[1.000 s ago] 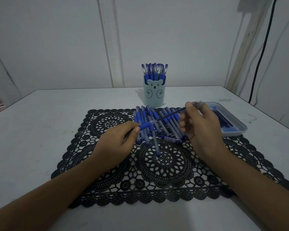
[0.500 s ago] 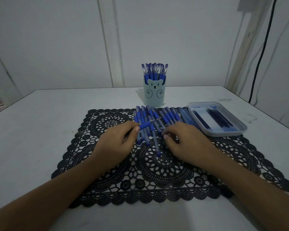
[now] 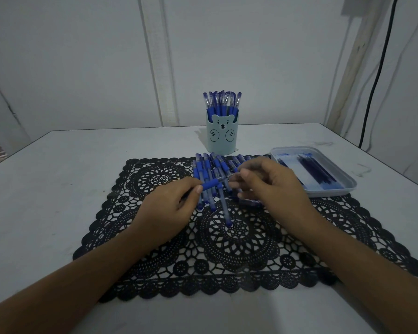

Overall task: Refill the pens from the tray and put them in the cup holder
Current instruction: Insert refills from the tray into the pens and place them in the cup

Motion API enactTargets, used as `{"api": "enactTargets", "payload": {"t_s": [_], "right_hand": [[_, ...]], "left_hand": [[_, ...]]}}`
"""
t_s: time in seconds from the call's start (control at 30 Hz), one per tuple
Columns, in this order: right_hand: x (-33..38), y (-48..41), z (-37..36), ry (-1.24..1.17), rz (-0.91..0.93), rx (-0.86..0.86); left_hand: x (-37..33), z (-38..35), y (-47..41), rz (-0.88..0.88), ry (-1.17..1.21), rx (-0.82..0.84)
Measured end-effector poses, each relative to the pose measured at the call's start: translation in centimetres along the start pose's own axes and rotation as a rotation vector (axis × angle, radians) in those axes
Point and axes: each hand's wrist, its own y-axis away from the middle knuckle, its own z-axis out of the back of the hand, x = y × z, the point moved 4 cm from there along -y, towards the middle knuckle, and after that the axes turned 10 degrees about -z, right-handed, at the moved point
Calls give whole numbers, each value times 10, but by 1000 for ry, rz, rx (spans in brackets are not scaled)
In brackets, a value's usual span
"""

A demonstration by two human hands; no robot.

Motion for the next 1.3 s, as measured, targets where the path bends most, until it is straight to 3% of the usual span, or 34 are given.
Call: {"api": "enactTargets", "payload": {"t_s": [0.1,0.43,0.57,0.77,1.3], "right_hand": [[2,2,-3,-148,-6,18],[-1,3,-8,-149,-2,85],[-4,4,-9,-16,27,93],[1,10,-8,380,91,-2],[-2,1,-7,456,74,96]], "left_hand": [[0,-1,0,-2,-19,8],[-4,-2,0,-34,-57,18],[-6,-1,1,-73,-110,9],[-15,-1,2,-145,-138,37],[-12,-3,2,-120,-139,68]]}}
